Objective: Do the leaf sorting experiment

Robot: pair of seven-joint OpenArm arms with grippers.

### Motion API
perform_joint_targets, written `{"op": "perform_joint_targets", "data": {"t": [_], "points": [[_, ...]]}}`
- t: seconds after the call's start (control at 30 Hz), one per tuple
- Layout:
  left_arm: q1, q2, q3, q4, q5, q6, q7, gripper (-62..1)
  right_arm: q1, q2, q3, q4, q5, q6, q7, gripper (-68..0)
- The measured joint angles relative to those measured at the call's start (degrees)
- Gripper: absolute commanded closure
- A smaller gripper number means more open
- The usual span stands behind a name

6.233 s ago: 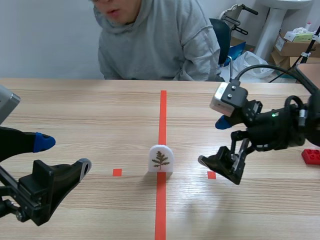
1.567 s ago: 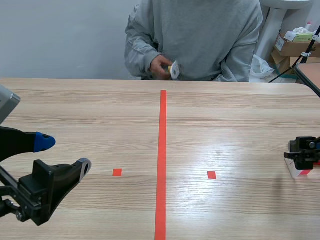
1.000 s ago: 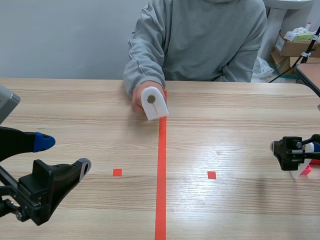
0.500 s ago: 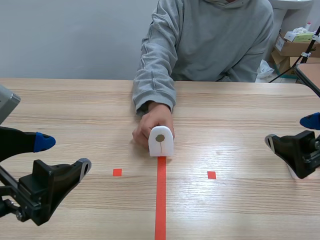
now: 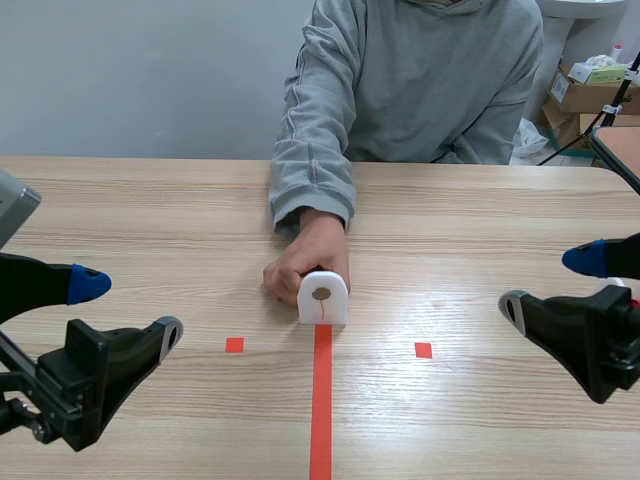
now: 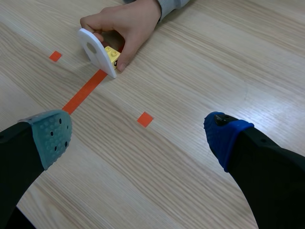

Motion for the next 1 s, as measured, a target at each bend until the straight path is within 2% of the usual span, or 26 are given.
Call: {"op": "perform_joint_targets", "data": {"t": [0.27, 1.0], "points": [[0.0, 0.0, 0.0, 0.0, 0.0, 0.0, 0.0, -54.2, -2.5, 0.0, 0.0, 0.0, 4.2, -0.1, -2.1, -59.3], [0.0, 0.0, 0.0, 0.0, 0.0, 0.0, 0.0, -54.2, -2.5, 0.0, 0.0, 0.6, 4.1, -0.1, -2.9, -59.3]]}}
